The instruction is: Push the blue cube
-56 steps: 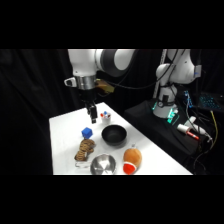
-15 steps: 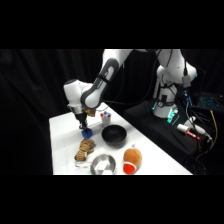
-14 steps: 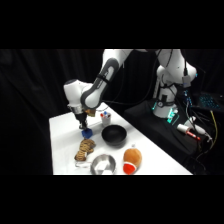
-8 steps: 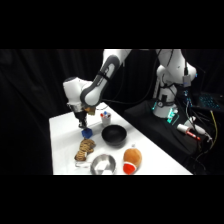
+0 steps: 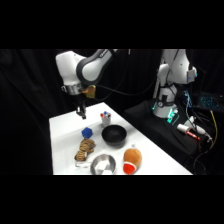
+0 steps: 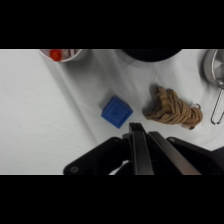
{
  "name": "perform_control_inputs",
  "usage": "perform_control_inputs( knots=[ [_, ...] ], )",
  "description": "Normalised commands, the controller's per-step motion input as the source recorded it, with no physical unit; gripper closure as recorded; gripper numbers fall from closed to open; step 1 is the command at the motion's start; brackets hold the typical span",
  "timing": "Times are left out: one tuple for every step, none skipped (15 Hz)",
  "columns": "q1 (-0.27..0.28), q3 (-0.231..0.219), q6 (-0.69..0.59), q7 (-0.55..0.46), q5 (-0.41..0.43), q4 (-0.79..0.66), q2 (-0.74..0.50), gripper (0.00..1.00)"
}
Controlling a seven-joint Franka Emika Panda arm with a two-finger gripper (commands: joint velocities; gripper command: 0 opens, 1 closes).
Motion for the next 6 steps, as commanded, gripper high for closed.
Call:
perform_control_inputs(
  knots=[
    [0.101, -0.052, -0.34, 0.04, -0.173, -0.07, -0.37, 0.95],
    [0.099, -0.049, -0.31, 0.06, -0.178, -0.05, -0.34, 0.95],
    [0.087, -0.036, -0.30, 0.04, -0.160, -0.03, -0.31, 0.95],
    [0.077, -0.027, -0.29, 0.02, -0.145, -0.01, -0.28, 0.95],
    [0.069, -0.023, -0.25, 0.02, -0.138, -0.01, -0.25, 0.95],
    [0.037, -0.003, -0.26, -0.02, -0.059, 0.00, -0.22, 0.95]
  ],
)
